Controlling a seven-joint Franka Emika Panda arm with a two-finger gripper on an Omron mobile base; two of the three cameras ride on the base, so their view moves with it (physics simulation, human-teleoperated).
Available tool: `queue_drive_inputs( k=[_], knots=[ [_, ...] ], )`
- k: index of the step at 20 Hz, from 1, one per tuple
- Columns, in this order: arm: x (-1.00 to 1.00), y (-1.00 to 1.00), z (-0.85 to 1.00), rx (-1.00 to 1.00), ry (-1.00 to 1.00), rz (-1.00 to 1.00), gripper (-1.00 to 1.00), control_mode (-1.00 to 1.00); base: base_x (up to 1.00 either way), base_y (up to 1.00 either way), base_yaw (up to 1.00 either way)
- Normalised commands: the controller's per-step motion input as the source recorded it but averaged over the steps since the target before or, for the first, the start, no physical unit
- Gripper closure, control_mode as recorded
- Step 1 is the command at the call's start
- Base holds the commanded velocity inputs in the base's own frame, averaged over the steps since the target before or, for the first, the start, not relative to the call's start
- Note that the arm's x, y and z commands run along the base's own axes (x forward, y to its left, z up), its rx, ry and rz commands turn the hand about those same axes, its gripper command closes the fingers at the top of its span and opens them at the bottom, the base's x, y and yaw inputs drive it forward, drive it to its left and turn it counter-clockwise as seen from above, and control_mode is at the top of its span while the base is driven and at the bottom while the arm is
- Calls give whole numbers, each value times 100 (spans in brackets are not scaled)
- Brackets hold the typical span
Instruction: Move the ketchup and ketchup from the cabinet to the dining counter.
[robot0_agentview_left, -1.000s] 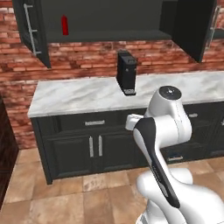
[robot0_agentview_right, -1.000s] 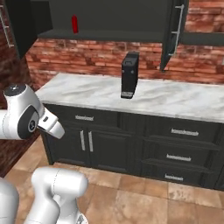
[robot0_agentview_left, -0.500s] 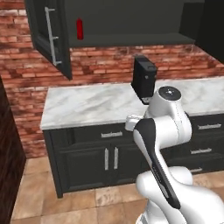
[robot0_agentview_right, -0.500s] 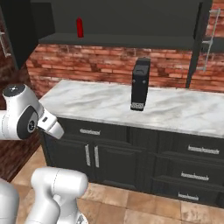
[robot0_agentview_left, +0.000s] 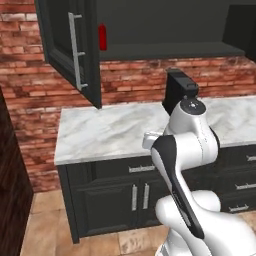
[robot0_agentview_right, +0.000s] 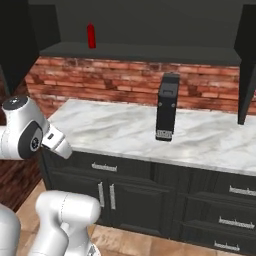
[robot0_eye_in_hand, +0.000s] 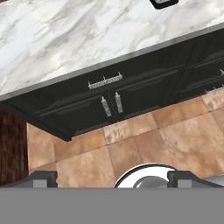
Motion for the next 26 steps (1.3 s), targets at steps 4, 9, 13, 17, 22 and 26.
queue_drive_inputs(
  k=[4, 9, 13, 17, 22, 26],
  knots=[
    [0, 0, 0, 0, 0, 0, -100, 100, 36, -31, 13],
    [0, 0, 0, 0, 0, 0, -100, 100, 38, -34, 19],
    [0, 0, 0, 0, 0, 0, -100, 100, 47, -42, 12],
    [0, 0, 0, 0, 0, 0, -100, 100, 55, -41, 2],
    [0, 0, 0, 0, 0, 0, -100, 100, 42, -30, 7],
    [0, 0, 0, 0, 0, 0, -100, 100, 41, -21, 6]
  ],
)
